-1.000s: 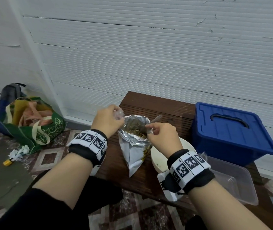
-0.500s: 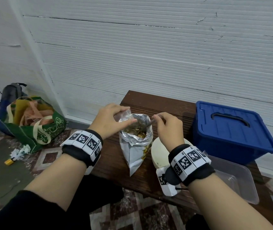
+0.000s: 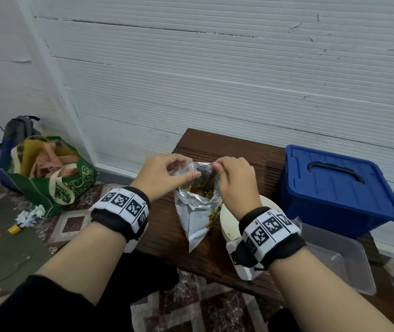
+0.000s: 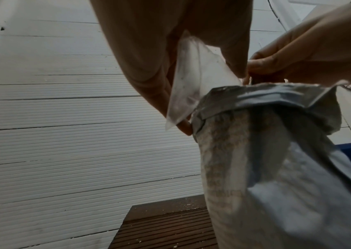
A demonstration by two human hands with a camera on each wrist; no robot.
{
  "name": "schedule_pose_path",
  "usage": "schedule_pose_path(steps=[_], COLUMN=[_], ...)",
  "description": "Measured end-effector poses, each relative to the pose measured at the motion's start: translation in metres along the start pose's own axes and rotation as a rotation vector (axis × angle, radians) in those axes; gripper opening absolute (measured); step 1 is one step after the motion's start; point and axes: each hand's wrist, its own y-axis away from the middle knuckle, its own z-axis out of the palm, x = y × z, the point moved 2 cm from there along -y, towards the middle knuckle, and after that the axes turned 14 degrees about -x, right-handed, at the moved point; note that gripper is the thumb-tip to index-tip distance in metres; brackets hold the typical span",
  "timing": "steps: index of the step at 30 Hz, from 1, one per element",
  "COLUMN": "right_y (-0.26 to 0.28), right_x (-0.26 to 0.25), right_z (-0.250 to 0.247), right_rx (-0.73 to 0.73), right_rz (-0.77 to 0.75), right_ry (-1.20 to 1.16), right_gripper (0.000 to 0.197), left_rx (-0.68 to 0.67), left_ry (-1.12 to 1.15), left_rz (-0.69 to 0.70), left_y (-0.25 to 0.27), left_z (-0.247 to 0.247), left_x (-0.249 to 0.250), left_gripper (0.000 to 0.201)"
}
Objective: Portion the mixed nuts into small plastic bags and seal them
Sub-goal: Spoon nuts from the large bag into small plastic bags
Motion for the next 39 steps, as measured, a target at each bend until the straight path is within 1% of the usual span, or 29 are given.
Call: schedule_pose_path(steps=[4, 6, 8, 11, 14, 18, 24, 27, 29, 32, 35, 39], right_y=[0.001, 0.003, 0.003, -0.001, -0.001, 0.002, 0.001, -0.003, -0.006, -0.011, -0.016, -0.023], right_x=[0.003, 0.004, 0.004, 0.006, 0.011, 0.013, 0.019, 0.024, 0.028, 0.029, 0.030, 0.031], right_z=[-0.005, -0.003, -0.002, -0.004, -0.007, -0.005, -0.012, -0.017, -0.021, -0.032, -0.045, -0.063], right_rx=[0.010, -0.010, -0.021, -0.034, -0.008, 0.017, 0.086, 0.122, 0.154, 0.193, 0.228, 0.253], right_rz=[0.075, 0.094, 0.117, 0.218, 0.317, 0.415, 0.546, 0.607, 0.623, 0.602, 0.578, 0.557], right_ry=[0.048, 0.046, -0.016, -0.113, -0.204, -0.309, -0.390, -0.409, -0.423, -0.404, -0.381, -0.386], right_gripper=[0.021, 0.021, 0.022, 0.024, 0.026, 0.030, 0.031, 0.032, 0.033, 0.032, 0.033, 0.030], left_rx=[-0.014, -0.021, -0.027, -0.028, -0.032, -0.037, -0.059, -0.057, -0.043, -0.031, -0.084, -0.167], left_ry=[0.014, 0.024, 0.032, 0.040, 0.037, 0.039, 0.060, 0.053, 0.053, 0.018, -0.073, -0.202], left_rz=[0.007, 0.007, 0.005, 0.002, -0.002, -0.004, -0.010, -0.022, -0.033, -0.039, -0.044, -0.018], left_y=[0.001, 0.001, 0.002, 0.002, 0.002, 0.002, 0.005, 0.006, 0.006, 0.004, 0.002, -0.004], left_z=[0.000, 0.001, 0.003, 0.003, 0.002, 0.002, 0.002, 0.000, -0.002, -0.010, -0.016, -0.016], left_x=[0.001, 0.002, 0.003, 0.003, 0.003, 0.004, 0.009, 0.008, 0.007, 0.006, 0.009, 0.014], left_gripper=[0.064, 0.061, 0.058, 0.061, 0.065, 0.061, 0.058, 0.053, 0.048, 0.050, 0.049, 0.055])
